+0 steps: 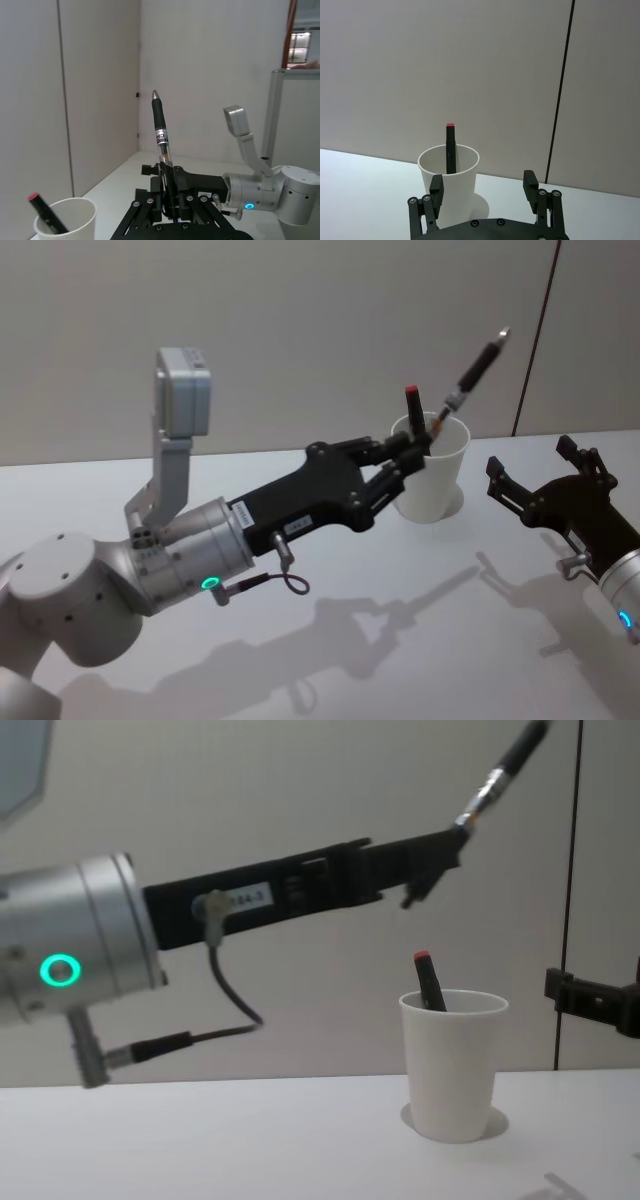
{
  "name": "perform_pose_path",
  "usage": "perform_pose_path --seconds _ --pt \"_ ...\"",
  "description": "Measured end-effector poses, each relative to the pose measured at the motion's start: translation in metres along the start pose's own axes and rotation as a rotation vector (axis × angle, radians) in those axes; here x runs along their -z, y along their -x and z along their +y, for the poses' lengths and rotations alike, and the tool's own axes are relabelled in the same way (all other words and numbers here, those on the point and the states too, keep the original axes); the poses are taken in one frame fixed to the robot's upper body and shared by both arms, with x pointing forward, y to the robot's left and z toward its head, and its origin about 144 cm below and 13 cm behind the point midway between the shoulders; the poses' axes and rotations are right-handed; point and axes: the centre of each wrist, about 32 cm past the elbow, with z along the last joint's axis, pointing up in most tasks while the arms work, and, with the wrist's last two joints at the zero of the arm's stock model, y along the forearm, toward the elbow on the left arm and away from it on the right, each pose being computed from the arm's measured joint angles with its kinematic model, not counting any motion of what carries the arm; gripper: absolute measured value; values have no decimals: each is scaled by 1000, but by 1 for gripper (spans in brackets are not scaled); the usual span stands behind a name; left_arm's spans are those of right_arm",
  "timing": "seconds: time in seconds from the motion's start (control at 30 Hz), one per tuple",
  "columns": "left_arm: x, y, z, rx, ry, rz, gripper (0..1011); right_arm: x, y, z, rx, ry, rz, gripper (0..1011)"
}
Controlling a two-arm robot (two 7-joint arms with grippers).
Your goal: Place the pen into the pen holder.
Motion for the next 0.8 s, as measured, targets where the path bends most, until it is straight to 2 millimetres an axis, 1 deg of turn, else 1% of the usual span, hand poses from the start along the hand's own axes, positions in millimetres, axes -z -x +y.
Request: perform_pose_path --seconds 0.17,0.43,0.77,0.8 --pt "2 -1 -8 41 -1 2 181 0 0 0 0 0 0 1001" --pt "4 -3 -16 80 -1 3 182 0 0 0 -5 -1 3 1001" --pt "5 -3 -21 107 -1 4 182 -5 -5 -6 -72 -5 49 1001" --pt "5 -3 -21 108 -1 4 181 -7 -7 -9 -96 -5 64 1001"
